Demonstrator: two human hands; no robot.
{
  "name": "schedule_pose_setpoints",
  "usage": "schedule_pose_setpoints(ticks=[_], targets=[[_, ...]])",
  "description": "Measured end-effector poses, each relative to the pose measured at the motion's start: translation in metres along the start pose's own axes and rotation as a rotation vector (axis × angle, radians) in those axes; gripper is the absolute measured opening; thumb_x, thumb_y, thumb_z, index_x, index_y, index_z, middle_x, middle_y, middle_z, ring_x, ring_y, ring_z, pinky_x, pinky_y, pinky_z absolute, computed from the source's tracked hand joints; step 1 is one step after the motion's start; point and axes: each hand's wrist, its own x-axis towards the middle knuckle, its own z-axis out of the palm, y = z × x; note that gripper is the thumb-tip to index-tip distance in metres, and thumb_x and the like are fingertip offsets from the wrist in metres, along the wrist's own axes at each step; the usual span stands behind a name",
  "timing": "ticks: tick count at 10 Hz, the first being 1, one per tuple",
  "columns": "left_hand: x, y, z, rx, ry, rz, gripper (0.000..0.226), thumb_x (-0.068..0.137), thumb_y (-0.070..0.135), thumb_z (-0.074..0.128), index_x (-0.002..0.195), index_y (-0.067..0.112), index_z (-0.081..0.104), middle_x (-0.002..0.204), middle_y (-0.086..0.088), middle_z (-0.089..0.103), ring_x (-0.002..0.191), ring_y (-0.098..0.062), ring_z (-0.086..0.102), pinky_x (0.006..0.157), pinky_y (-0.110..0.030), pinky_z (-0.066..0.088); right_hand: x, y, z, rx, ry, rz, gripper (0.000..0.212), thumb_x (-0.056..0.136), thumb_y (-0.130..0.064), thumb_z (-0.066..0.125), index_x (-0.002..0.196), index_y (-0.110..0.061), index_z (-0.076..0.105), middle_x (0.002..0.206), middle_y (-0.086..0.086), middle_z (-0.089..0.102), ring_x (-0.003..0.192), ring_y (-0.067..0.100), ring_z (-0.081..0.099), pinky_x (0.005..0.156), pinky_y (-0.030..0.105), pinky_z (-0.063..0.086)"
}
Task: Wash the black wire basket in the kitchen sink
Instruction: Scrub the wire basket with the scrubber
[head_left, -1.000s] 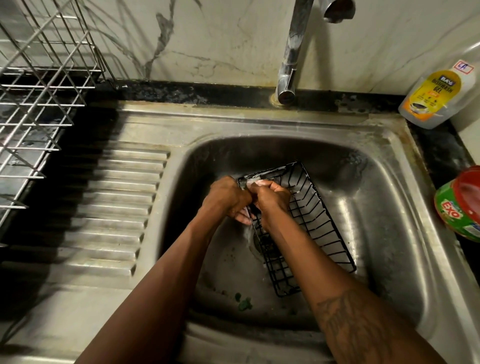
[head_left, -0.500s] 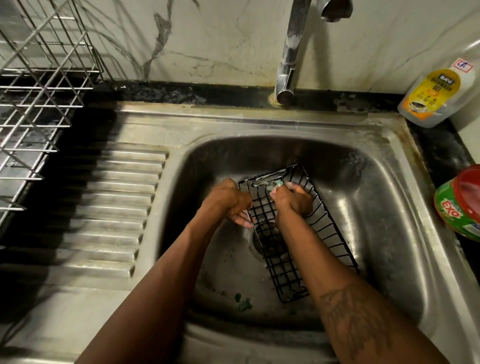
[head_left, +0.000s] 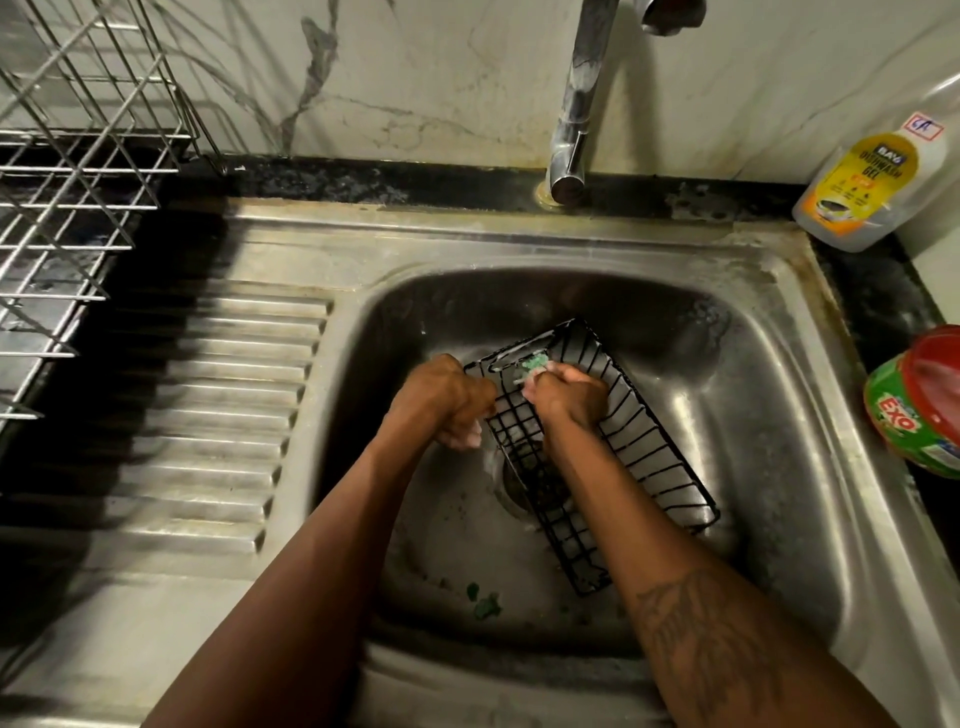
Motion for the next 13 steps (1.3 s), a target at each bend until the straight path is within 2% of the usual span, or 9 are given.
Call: schedule_pose_setpoints(ticks=[1,2,3,4,6,7,8,10,13], targets=[[0.005,-0.01,-0.003,0.185,0.256,0.162,0.032,0.082,0.039,0.076,0.093,0.009,0.071,0.075,-0.007,0.072,0.069,-0.022,0.07,0.064,-0.026,0.052,-0.003,-0.002,-0.001,-0.14,-0.108,-0.038,0.022,0.088,0.0,0.071,0.103,-0.015,0.074,0.073,0.001,0.071,0.062,0.011,0.069,0.052,0.015,0.054],[0.002,-0.013,-0.001,0.232,0.516,0.533,0.054,0.08,0.035,0.077,0.131,0.019,0.066,0.108,-0.005,0.075,0.103,-0.023,0.07,0.087,-0.024,0.052,-0.005,-0.002,-0.002,-0.215,-0.135,-0.103,0.018,0.088,-0.002,0.071,0.087,-0.02,0.074,0.072,0.0,0.072,0.064,0.012,0.07,0.06,0.021,0.06],[0.004,-0.01,0.003,0.202,0.484,0.674,0.04,0.084,0.028,0.074,0.123,0.024,0.071,0.108,-0.001,0.076,0.101,-0.018,0.072,0.093,-0.027,0.056,-0.001,-0.001,0.001,-0.19,0.006,-0.176,0.025,0.087,-0.003,0.071,0.076,-0.026,0.07,0.08,0.002,0.075,0.075,0.017,0.074,0.072,0.032,0.064],[0.007,-0.011,0.008,0.256,0.512,0.733,0.01,0.087,0.028,0.073,0.092,0.023,0.08,0.083,0.003,0.076,0.077,-0.011,0.071,0.079,-0.028,0.06,-0.003,0.003,0.005,-0.091,0.17,-0.11,0.018,0.085,-0.004,0.073,0.085,-0.022,0.074,0.089,0.004,0.076,0.081,0.017,0.074,0.075,0.033,0.064],[0.004,-0.013,0.008,0.313,0.535,0.611,0.035,0.087,0.052,0.068,0.083,0.018,0.077,0.075,0.001,0.072,0.067,-0.014,0.064,0.068,-0.028,0.055,-0.01,0.005,0.008,-0.195,0.058,-0.019,0.01,0.085,-0.013,0.073,0.078,-0.018,0.077,0.072,-0.004,0.074,0.07,0.013,0.072,0.067,0.027,0.062],[0.001,-0.015,0.011,0.443,0.491,0.551,0.039,0.086,0.053,0.056,0.083,0.018,0.073,0.082,-0.002,0.072,0.069,-0.018,0.059,0.065,-0.029,0.048,-0.016,0.004,0.012,-0.308,-0.099,-0.087,0.007,0.085,-0.013,0.074,0.083,-0.017,0.079,0.078,-0.006,0.074,0.074,0.012,0.07,0.073,0.026,0.06],[-0.008,-0.012,0.005,0.465,0.418,0.452,0.038,0.093,0.043,0.049,0.094,0.012,0.071,0.094,-0.01,0.073,0.085,-0.03,0.069,0.072,-0.037,0.055,-0.021,0.004,0.008,-0.394,-0.08,-0.148,0.01,0.085,-0.006,0.073,0.082,-0.015,0.076,0.08,-0.003,0.073,0.072,0.011,0.07,0.069,0.02,0.058],[-0.004,-0.008,0.002,0.217,0.171,0.33,0.03,0.098,0.024,0.053,0.088,0.001,0.068,0.079,-0.016,0.076,0.069,-0.03,0.076,0.071,-0.042,0.064,-0.026,-0.006,0.007,-0.342,-0.073,0.04,0.02,0.081,-0.001,0.075,0.069,-0.016,0.072,0.071,0.003,0.074,0.062,0.013,0.073,0.062,0.029,0.063],[0.009,-0.012,0.001,0.032,0.072,0.293,0.015,0.096,0.015,0.06,0.095,0.001,0.066,0.084,-0.019,0.075,0.065,-0.03,0.076,0.063,-0.048,0.064,-0.049,-0.016,0.024,0.017,-0.277,-0.139,0.013,0.083,-0.004,0.078,0.086,-0.016,0.077,0.081,0.0,0.076,0.076,0.011,0.072,0.069,0.02,0.058]])
